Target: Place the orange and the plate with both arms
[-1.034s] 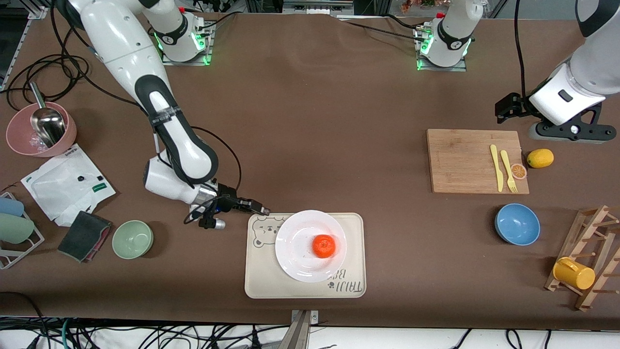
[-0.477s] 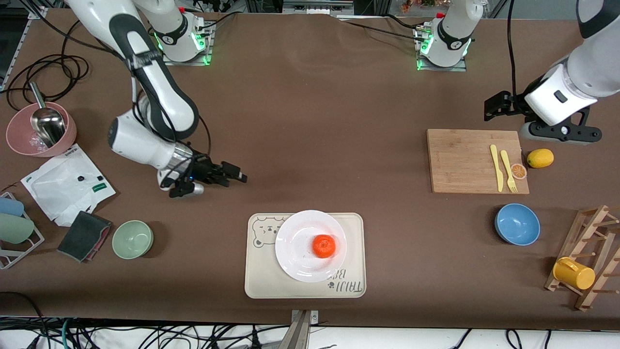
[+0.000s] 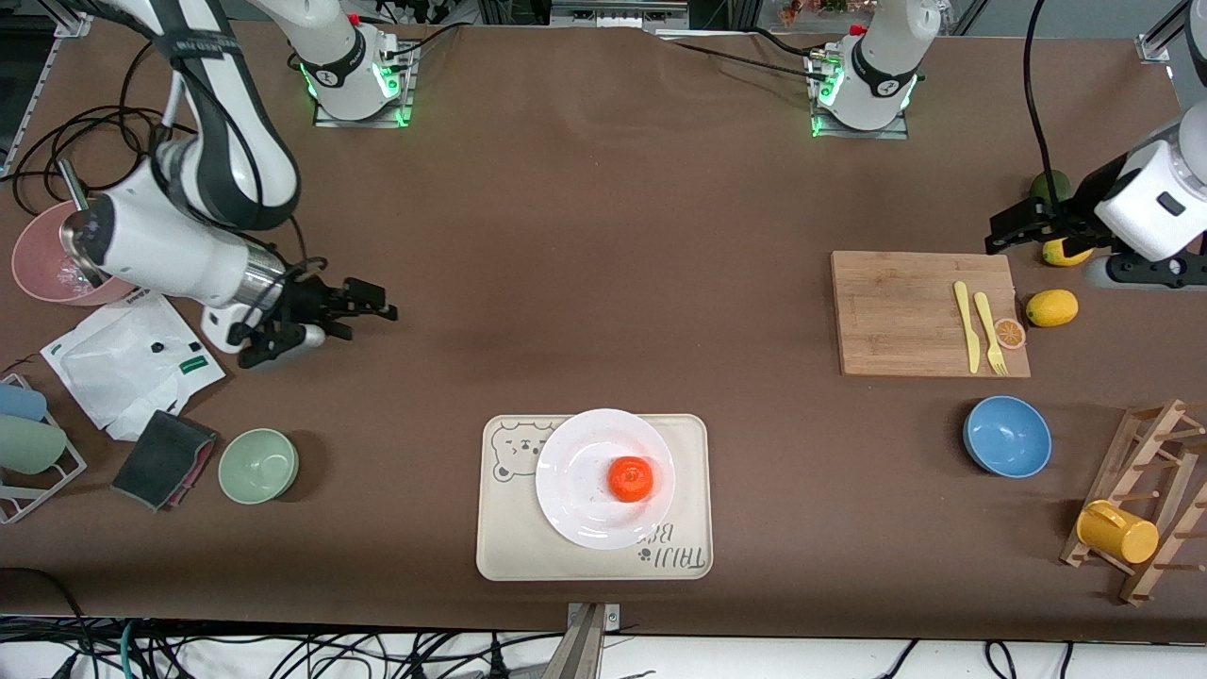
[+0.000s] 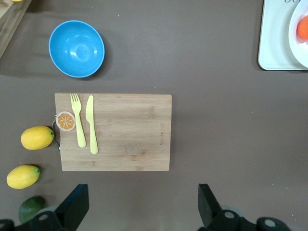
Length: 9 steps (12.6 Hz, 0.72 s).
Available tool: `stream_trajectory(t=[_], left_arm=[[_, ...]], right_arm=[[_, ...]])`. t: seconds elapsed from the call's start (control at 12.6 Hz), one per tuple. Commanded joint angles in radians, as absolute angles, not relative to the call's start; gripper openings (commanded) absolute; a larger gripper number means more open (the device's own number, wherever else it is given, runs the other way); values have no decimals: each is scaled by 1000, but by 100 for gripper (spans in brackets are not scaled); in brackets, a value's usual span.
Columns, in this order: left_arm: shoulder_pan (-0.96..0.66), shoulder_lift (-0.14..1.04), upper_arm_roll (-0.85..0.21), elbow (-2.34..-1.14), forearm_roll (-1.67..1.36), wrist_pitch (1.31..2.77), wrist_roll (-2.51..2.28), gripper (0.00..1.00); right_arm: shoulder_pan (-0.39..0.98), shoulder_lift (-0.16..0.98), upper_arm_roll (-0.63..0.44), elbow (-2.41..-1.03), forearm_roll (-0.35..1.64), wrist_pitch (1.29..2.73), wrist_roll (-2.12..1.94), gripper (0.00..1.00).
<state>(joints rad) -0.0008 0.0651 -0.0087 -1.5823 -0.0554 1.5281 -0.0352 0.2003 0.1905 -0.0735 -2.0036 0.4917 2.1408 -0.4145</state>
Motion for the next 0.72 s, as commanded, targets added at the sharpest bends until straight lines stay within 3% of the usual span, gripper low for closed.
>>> stream_trajectory(t=[0.0,0.32,0.64], left_arm=[[-5,52,-6,-1578,-54,1531,-28,100],[-5,57,-8,-1566,-46,1535,-29,100],[-3,57,-3,-1563,-46,1532,-28,100]], right_arm=[[202,128,-95,-1922,326,1978,-318,100],[202,49,-95,-1792,148,1760,-213,100],[201,54,-95,-1600,85,1593,-213,100]])
